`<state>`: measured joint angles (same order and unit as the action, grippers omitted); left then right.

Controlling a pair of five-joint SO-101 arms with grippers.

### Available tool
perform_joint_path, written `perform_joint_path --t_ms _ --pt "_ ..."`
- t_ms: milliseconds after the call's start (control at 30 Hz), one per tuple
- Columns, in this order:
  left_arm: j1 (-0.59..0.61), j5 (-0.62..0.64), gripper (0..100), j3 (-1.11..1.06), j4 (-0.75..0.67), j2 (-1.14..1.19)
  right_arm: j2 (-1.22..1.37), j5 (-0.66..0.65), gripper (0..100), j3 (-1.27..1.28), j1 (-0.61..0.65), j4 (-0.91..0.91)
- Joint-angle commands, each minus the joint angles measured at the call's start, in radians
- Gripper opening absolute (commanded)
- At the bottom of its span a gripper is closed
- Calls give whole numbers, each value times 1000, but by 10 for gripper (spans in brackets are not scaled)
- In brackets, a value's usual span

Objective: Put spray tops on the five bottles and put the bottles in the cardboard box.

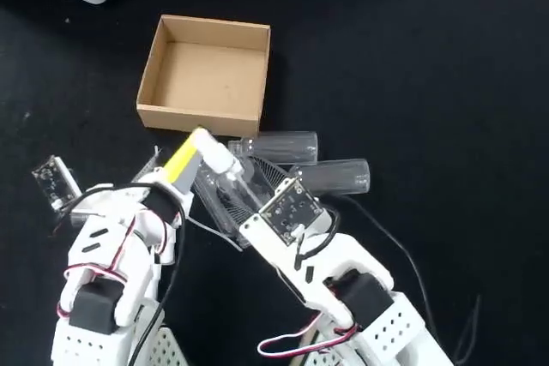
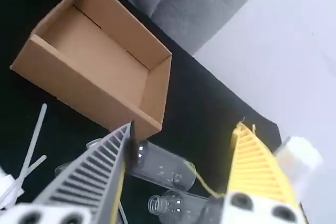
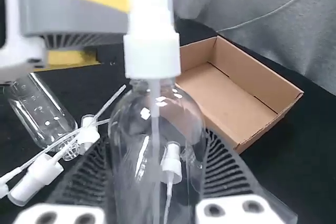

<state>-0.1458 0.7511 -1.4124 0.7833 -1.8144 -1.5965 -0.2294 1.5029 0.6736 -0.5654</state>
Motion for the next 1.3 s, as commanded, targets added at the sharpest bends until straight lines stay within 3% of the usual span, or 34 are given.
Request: perform_joint_path --t_ms 0,300,800,1033,1267 --pt "-81 -54 278 19 -8 -9 -19 8 49 -12 17 32" --pt "-113 -118 278 81 97 -9 -19 8 49 -12 12 26" --pt "-220 -170 278 79 129 -9 -18 8 49 -10 11 25" --pt "-203 -161 278 81 126 -11 -18 8 49 -10 11 25" --pt "-99 -161 278 113 123 -11 -18 6 49 -10 11 25"
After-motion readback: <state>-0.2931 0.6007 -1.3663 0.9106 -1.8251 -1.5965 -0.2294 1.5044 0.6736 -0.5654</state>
